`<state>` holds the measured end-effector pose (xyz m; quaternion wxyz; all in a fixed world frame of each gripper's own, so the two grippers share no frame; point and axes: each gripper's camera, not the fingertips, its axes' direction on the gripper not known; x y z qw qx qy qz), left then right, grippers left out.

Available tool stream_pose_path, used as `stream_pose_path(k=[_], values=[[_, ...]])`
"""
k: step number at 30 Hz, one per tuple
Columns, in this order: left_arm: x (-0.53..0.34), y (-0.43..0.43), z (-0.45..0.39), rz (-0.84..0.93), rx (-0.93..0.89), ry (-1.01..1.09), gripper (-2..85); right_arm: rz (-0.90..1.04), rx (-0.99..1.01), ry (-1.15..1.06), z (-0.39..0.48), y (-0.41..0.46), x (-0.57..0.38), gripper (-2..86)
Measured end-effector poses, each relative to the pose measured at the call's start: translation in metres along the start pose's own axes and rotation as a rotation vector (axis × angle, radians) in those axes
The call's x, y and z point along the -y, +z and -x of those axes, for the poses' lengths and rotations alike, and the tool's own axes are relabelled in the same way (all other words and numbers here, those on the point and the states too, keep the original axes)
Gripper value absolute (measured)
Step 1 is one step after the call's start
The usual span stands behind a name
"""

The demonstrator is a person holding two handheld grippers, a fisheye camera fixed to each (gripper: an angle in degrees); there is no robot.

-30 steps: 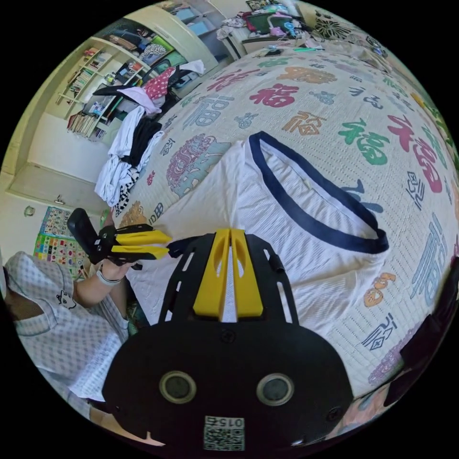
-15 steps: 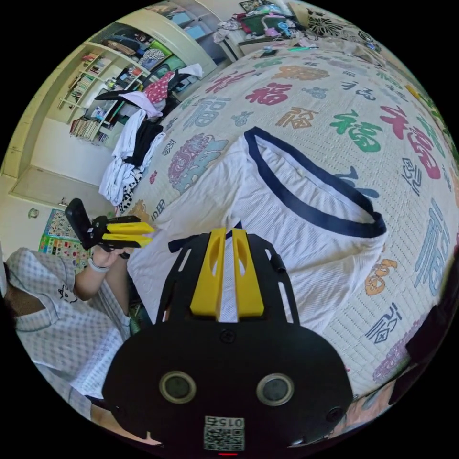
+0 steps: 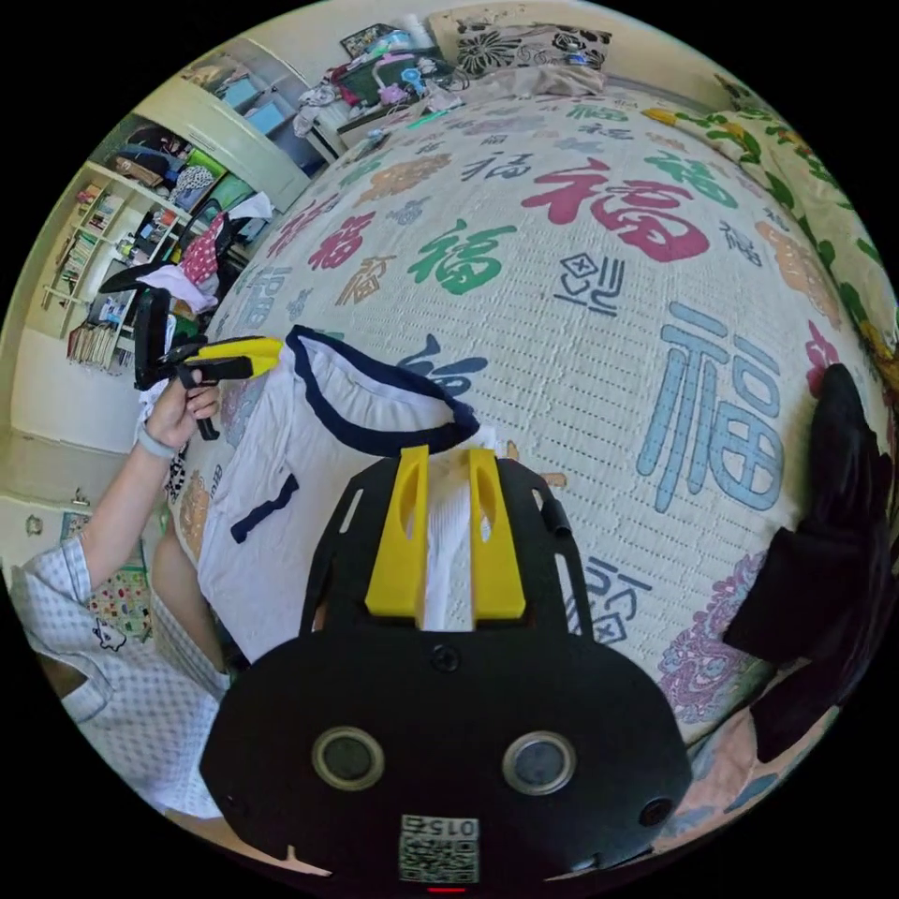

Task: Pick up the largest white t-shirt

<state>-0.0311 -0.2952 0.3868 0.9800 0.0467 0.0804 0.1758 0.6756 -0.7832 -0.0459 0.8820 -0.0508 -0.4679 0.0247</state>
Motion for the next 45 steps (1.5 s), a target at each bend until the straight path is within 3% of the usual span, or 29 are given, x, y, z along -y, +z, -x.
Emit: stream_pose_path(k=[5, 15, 21, 27, 34, 38, 45], values=[[0.020, 0.011, 0.005, 0.031, 0.055, -0.013, 0.2, 0.080, 0.077, 0.028, -0.007, -0.003, -0.006, 0.2], [0.071, -0.057, 0.007, -0.103, 0.176, -0.021, -0.4, -0.088, -0.062, 0.130, -0.021, -0.090, -0.019, -0.3], [0.050, -0.080, 0.010, -0.134, 0.136, -0.017, -0.4, -0.095, -0.074, 0.101, -0.007, -0.108, -0.052, -0.2], [-0.048, -0.130, -0.009, -0.195, 0.019, 0.081, -0.3, -0.172, 0.090, -0.016, 0.028, -0.139, -0.158, -0.1], [-0.238, -0.184, -0.064, -0.161, -0.132, 0.093, -0.4, -0.183, 0.266, -0.106, 0.100, -0.151, -0.346, 0.0], [-0.321, -0.180, -0.075, -0.078, -0.139, -0.029, -0.5, -0.079, 0.216, -0.145, 0.140, -0.120, -0.416, -0.1], [-0.383, -0.183, -0.080, -0.023, -0.108, -0.155, -0.6, 0.067, 0.173, -0.156, 0.172, -0.059, -0.479, -0.2]])
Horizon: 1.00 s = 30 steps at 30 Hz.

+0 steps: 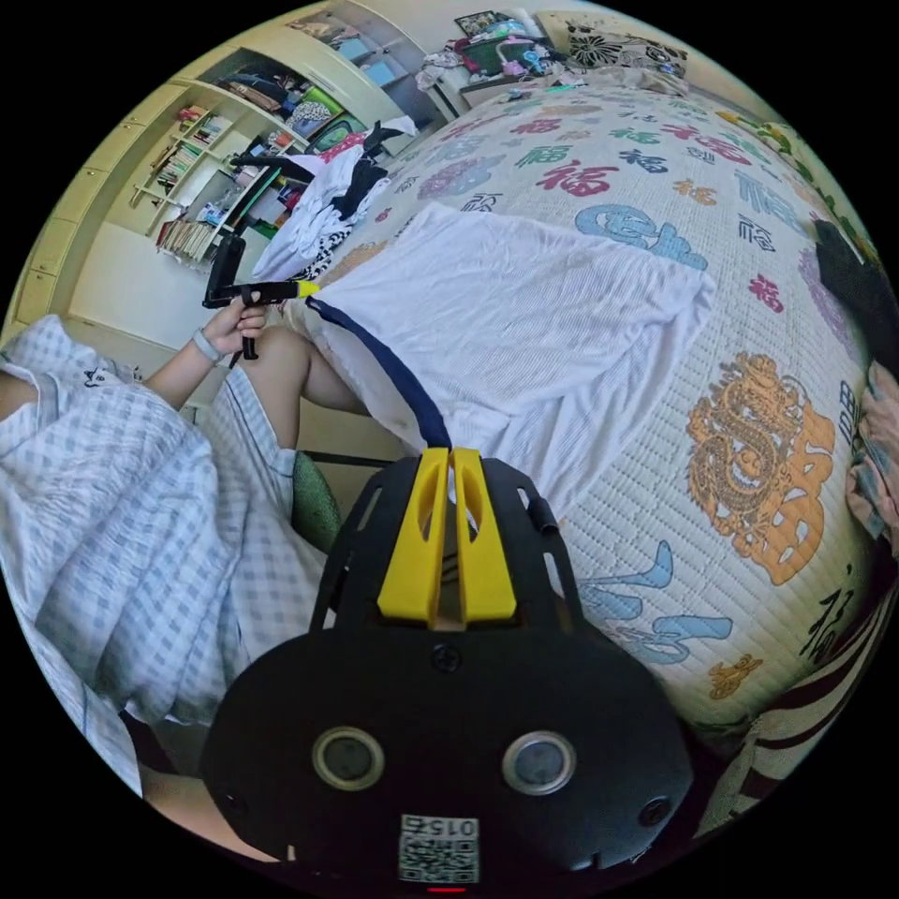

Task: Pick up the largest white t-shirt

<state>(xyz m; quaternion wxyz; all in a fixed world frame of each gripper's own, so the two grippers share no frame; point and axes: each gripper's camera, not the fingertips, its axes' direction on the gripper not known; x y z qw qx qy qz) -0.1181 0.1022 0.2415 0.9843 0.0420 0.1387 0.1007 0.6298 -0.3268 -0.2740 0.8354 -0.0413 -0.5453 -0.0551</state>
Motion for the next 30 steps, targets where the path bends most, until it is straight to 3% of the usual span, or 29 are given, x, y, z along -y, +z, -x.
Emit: stream_pose_path(k=[5, 9, 14, 18, 25, 28, 30], values=[[-0.022, 0.011, -0.001, 0.107, 0.044, -0.038, -0.4, 0.061, -0.084, -0.042, 0.013, 0.017, -0.015, 0.0], [-0.027, 0.023, -0.003, 0.214, 0.077, -0.095, 0.0, 0.262, -0.011, 0.001, 0.005, 0.045, -0.019, 0.1], [-0.027, -0.002, -0.043, 0.213, 0.333, -0.030, 0.7, 0.200, -0.093, 0.025, 0.004, 0.033, -0.025, -0.2], [-0.018, 0.005, -0.068, 0.154, 0.138, 0.080, 0.7, 0.048, -0.043, -0.042, 0.010, 0.040, -0.008, -0.4], [-0.029, 0.046, -0.039, 0.287, 0.228, 0.012, 0.3, 0.301, -0.060, -0.038, -0.002, 0.115, 0.012, -0.6], [-0.037, 0.033, -0.029, 0.285, 0.185, -0.030, 0.2, 0.455, -0.063, -0.057, -0.005, 0.134, 0.010, -0.6], [-0.040, 0.020, -0.027, 0.271, 0.158, -0.037, 0.7, 0.451, -0.089, -0.081, -0.004, 0.136, 0.007, -0.5]])
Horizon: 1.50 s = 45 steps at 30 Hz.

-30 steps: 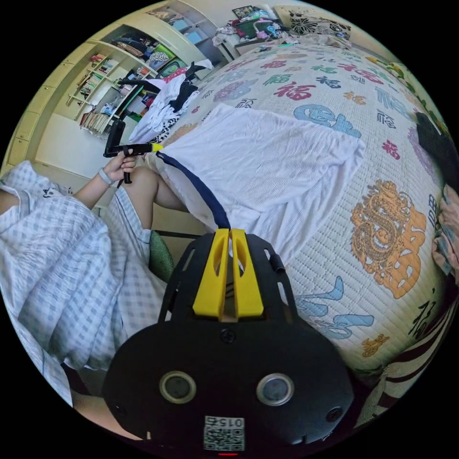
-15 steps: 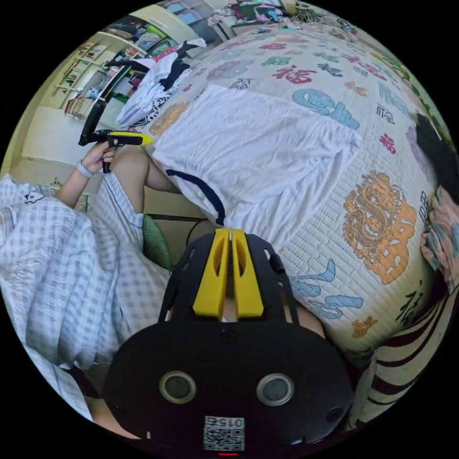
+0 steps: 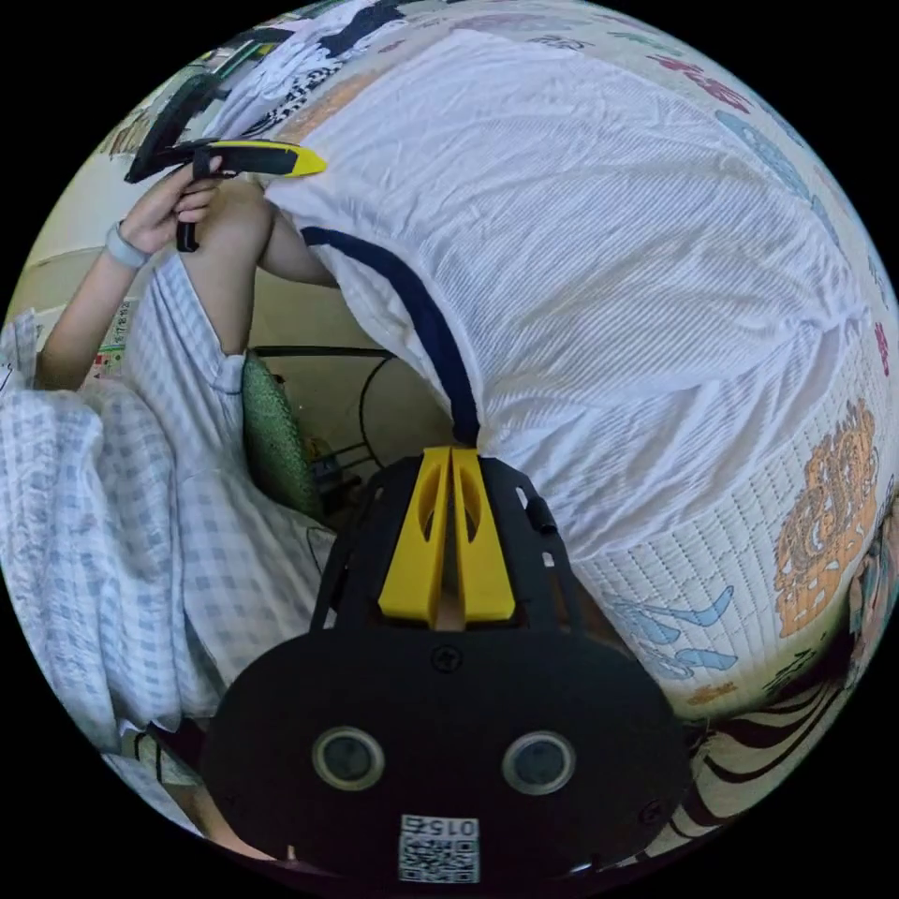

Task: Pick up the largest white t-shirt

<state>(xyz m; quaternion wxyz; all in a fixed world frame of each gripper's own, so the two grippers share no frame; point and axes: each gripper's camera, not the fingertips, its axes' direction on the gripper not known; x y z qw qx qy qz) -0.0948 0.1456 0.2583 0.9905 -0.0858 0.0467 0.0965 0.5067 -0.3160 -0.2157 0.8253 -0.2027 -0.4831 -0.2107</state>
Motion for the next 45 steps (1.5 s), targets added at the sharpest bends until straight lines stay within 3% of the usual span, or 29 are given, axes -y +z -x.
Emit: stream_pose_path(k=[2, 5, 7, 10, 14, 16, 23, 29, 32, 35, 40, 45], values=[[-0.005, -0.028, 0.006, -0.089, -0.081, 0.005, 2.2, -0.058, 0.053, 0.000, -0.005, -0.010, -0.005, -0.4], [0.001, -0.072, 0.020, -0.272, -0.064, -0.029, 6.5, -0.341, 0.143, 0.117, -0.038, -0.054, -0.021, 0.7], [0.014, -0.090, 0.030, -0.353, -0.024, -0.057, 8.4, -0.570, 0.184, 0.300, -0.086, -0.087, -0.032, 5.2], [0.047, -0.091, 0.053, -0.372, 0.022, -0.123, 10.1, -0.749, 0.239, 0.500, -0.147, -0.102, -0.028, 8.6], [0.086, -0.064, 0.073, -0.282, -0.058, -0.158, 8.1, -0.710, 0.387, 0.608, -0.199, -0.091, 0.006, 10.6], [0.095, -0.055, 0.078, -0.243, -0.095, -0.157, 3.7, -0.687, 0.492, 0.656, -0.220, -0.077, 0.022, 6.4], [0.093, -0.066, 0.090, -0.281, -0.043, -0.161, 0.5, -0.732, 0.424, 0.708, -0.235, -0.067, 0.030, 2.2], [0.058, -0.087, 0.090, -0.333, -0.105, -0.174, 5.8, -0.707, 0.437, 0.669, -0.232, -0.058, 0.052, 5.4], [0.003, -0.119, 0.072, -0.369, -0.049, -0.157, 6.8, -0.739, 0.325, 0.589, -0.209, -0.075, 0.059, 5.9], [-0.052, -0.129, 0.053, -0.296, 0.023, -0.180, 8.0, -0.716, 0.215, 0.407, -0.172, -0.093, 0.090, 6.1], [-0.098, -0.100, 0.039, -0.151, 0.069, -0.268, 9.6, -0.558, 0.132, 0.043, -0.094, -0.094, 0.219, 7.9], [-0.103, -0.074, 0.028, -0.081, 0.123, -0.289, 8.5, -0.404, 0.115, -0.149, -0.034, -0.068, 0.345, 10.5]])
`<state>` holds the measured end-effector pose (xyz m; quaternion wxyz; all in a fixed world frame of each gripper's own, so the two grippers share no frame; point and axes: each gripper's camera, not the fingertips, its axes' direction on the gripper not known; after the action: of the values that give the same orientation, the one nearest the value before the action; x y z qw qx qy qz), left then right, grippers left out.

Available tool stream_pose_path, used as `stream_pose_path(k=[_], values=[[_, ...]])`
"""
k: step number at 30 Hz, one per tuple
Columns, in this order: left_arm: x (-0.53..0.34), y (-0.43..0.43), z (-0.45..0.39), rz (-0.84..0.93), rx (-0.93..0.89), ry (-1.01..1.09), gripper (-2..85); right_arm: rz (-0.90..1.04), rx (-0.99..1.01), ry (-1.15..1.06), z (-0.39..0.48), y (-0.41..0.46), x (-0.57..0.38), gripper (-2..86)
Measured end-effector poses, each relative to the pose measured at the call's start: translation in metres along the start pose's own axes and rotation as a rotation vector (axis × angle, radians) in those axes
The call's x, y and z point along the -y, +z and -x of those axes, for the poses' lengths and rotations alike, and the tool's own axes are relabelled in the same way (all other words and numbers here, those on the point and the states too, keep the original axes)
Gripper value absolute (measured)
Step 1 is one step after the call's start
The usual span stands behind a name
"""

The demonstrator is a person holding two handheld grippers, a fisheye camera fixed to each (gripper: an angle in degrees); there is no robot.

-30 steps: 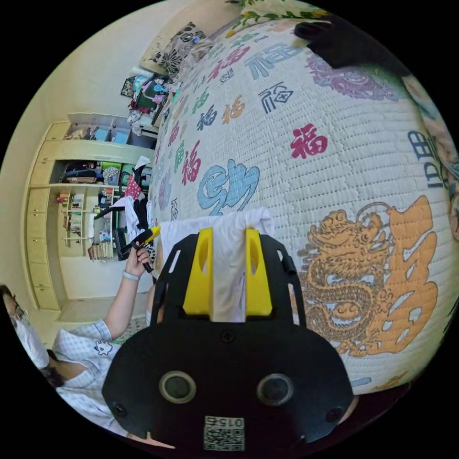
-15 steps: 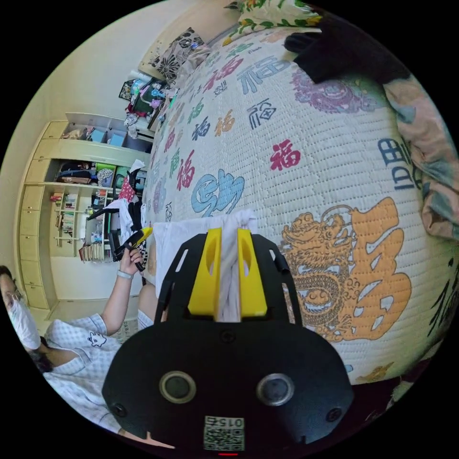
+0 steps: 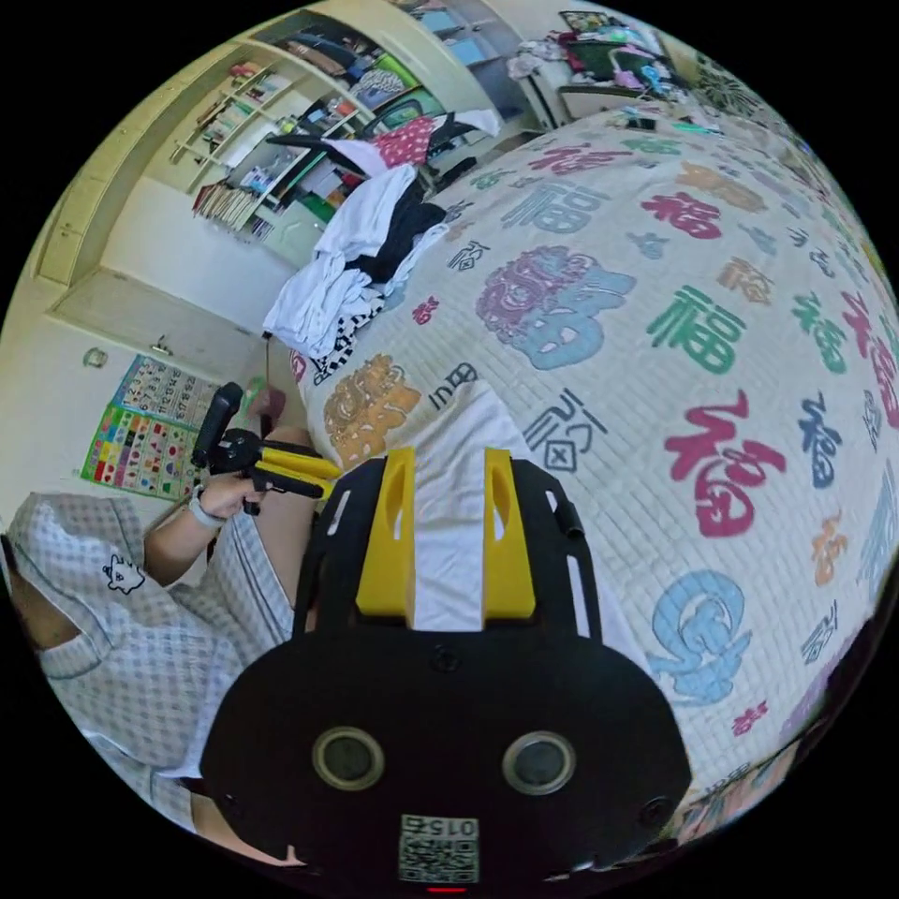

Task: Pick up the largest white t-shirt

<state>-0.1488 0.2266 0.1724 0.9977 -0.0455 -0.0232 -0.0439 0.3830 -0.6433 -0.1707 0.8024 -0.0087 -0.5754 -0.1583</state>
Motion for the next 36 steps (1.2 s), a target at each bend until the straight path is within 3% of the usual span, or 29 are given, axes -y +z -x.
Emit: stream_pose_path(k=[8, 14, 18, 30, 36], values=[[-0.011, 0.006, -0.043, 0.028, 0.146, 0.089, 6.4, 0.297, -0.189, -0.069, 0.020, 0.110, 0.112, 10.7], [-0.019, 0.010, -0.054, 0.050, 0.136, 0.140, 2.9, 0.407, -0.212, -0.051, 0.014, 0.142, 0.140, 1.9], [-0.025, 0.010, -0.051, 0.036, 0.057, 0.129, 0.6, 0.383, -0.177, -0.025, 0.012, 0.140, 0.150, -0.3], [-0.066, -0.050, -0.021, -0.253, -0.052, -0.009, -0.4, 0.197, -0.136, -0.012, 0.023, 0.091, 0.196, -0.6], [-0.094, -0.051, -0.063, -0.313, -0.142, 0.104, -0.4, 0.157, -0.092, -0.045, 0.024, 0.042, 0.173, -0.4]])
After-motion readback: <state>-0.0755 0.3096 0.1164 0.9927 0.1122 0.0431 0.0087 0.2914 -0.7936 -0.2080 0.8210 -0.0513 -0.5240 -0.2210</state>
